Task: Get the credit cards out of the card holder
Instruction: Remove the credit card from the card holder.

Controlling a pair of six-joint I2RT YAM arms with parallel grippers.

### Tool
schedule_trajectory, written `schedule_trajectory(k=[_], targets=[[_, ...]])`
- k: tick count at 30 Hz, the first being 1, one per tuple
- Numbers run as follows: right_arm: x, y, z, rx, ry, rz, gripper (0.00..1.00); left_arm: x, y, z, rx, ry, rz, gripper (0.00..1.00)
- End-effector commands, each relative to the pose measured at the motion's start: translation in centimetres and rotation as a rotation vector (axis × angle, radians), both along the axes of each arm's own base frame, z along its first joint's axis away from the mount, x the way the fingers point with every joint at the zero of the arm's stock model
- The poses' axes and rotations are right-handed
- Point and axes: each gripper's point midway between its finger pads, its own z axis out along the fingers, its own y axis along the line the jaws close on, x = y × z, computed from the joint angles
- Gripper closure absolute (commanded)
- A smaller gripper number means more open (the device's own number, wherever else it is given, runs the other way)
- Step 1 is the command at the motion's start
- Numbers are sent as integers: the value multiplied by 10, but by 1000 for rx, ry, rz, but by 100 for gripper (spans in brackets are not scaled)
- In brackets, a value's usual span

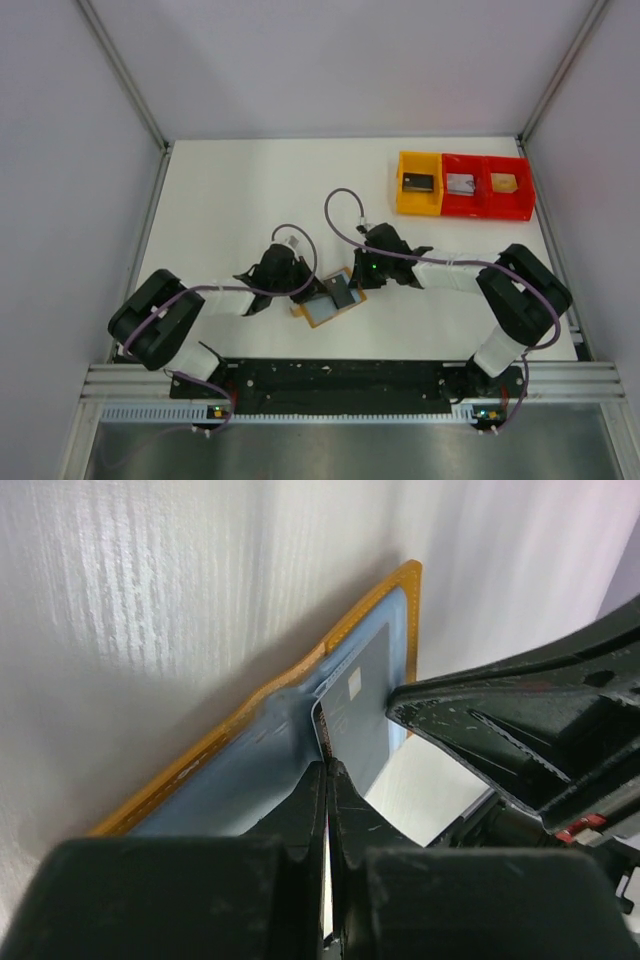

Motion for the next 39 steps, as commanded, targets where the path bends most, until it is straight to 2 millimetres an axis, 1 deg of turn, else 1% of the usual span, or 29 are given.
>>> schedule_trajectory(k=[1,6,11,14,19,22,23,24,27,31,34,36,39], targets=[[-2,-25,-21,-106,38,-35,100,-4,-6,25,-76,-53,-23,100],[0,-31,-27,-118,67,-42,100,-9,0,26,-68,-54,-17,100],[1,-32,-27,-116,69,-40,100,-14,3,17,-49,-34,-23,100],[1,-23,-13,-59,39,-2,100,-13,2,13,-42,-27,-26,100],[6,-2,28,87,-58,71,100,-10,1,9,-31,-22,-27,100],[8,7,37,119,-63,103,100,-9,0,9,-29,-22,-24,100],[7,9,37,124,-55,111,100,-9,0,9,-30,-22,-22,100],[10,14,41,150,-67,124,100,-8,0,10,-28,-24,-21,100],[9,21,38,169,-43,142,100,-7,0,11,-26,-28,-19,99],[10,19,23,134,-9,129,100,-6,0,11,-26,-30,-18,100],[10,14,9,96,19,108,100,-7,0,10,-24,-28,-20,100],[6,6,-3,51,53,89,100,-7,1,11,-26,-29,-18,100],[3,-3,-16,1,83,62,100,-9,3,10,-25,-31,-16,100]])
